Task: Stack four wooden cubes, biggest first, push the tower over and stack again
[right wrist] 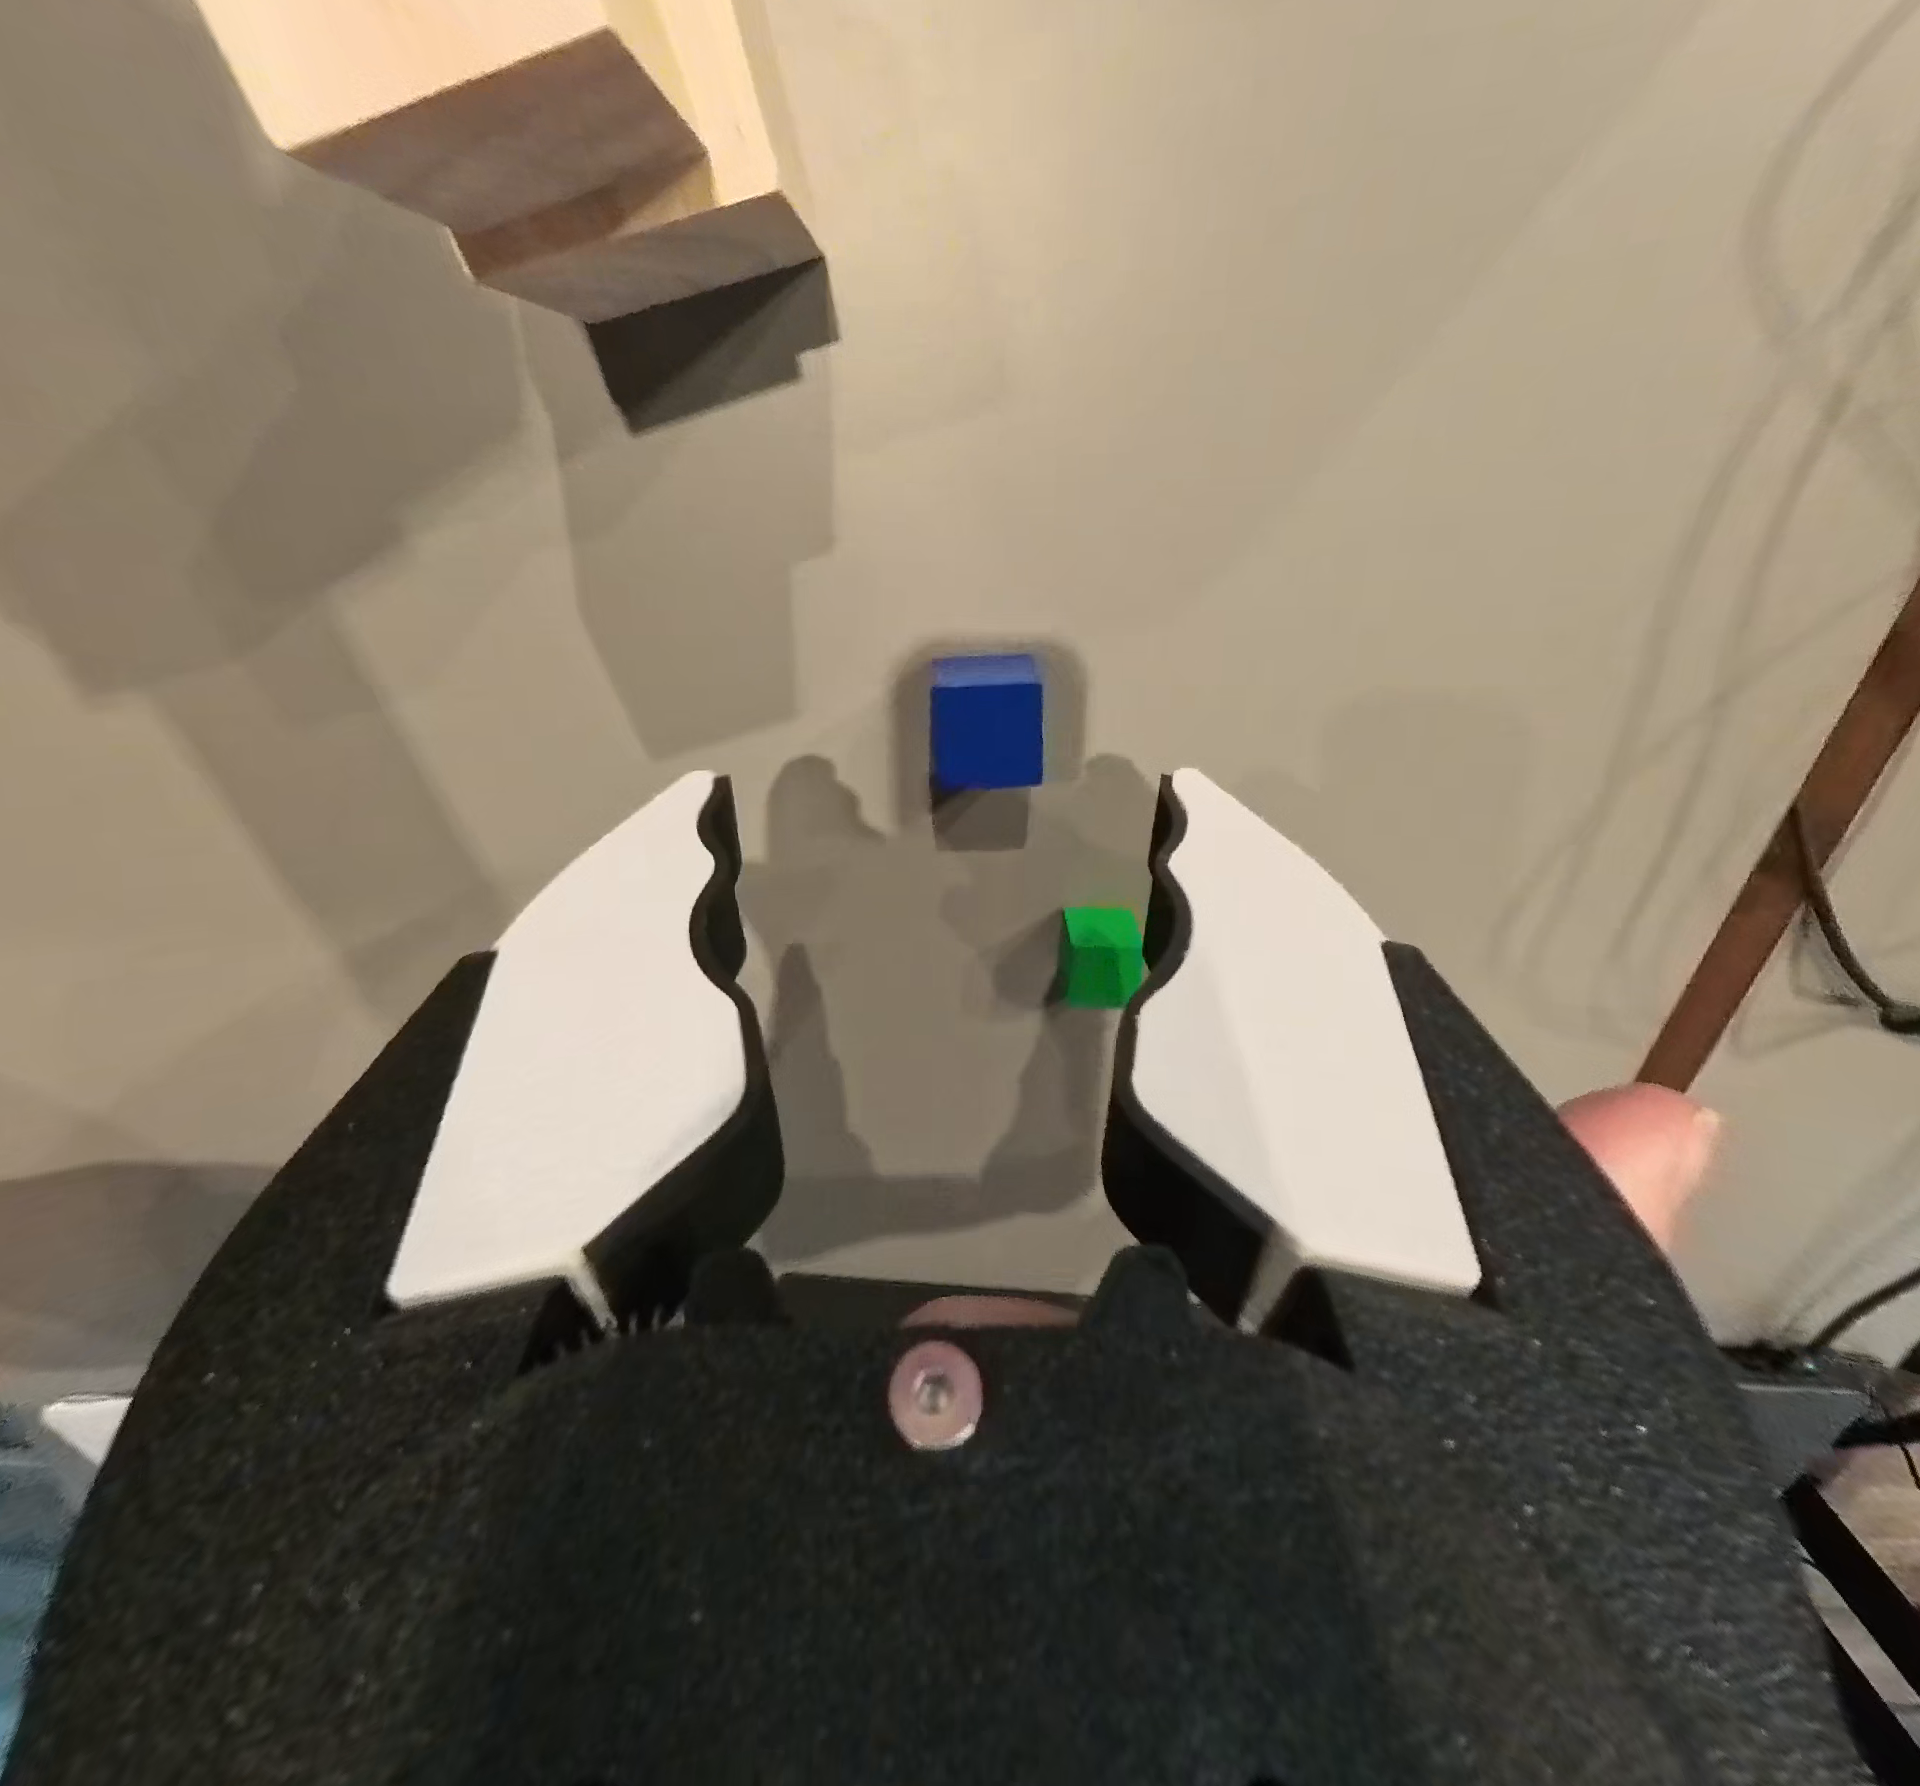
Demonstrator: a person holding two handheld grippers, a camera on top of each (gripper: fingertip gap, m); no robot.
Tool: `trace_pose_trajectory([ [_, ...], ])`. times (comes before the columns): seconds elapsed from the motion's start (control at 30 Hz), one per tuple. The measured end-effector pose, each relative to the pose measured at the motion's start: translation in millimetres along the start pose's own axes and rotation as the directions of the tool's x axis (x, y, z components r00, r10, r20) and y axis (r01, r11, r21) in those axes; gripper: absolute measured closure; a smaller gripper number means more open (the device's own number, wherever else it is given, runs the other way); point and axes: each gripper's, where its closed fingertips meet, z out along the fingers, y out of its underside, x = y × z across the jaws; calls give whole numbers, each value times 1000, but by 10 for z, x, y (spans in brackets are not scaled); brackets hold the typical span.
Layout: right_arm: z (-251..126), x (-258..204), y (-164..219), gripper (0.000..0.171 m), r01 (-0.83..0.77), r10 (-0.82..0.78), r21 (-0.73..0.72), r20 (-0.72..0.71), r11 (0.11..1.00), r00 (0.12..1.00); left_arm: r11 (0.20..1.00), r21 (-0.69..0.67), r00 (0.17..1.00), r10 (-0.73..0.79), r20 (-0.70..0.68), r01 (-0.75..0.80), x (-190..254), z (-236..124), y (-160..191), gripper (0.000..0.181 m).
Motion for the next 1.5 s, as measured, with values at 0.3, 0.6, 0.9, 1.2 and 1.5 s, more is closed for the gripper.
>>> trace_pose_trajectory([
  [0.3,290,110,124,103,-7,6,-52,-9,999,1000,1000,-5,1000,-7,-3,7,-30,28,16,95],
  [0.6,508,112,194,104,-17,17,-59,5,998,1000,1000,-10,1000,-13,-5,13,-51,55,29,95],
  [0.9,529,101,195,109,-11,11,-64,8,998,1000,1000,-15,1000,-13,-8,13,-49,78,30,95],
  [1.2,560,71,187,144,-26,28,-63,29,998,999,1000,-14,1000,-13,-7,12,-46,74,28,95],
  [1.5,554,82,194,144,-40,42,-68,21,997,999,1000,-14,1000,-12,-8,12,-46,79,29,95],
])
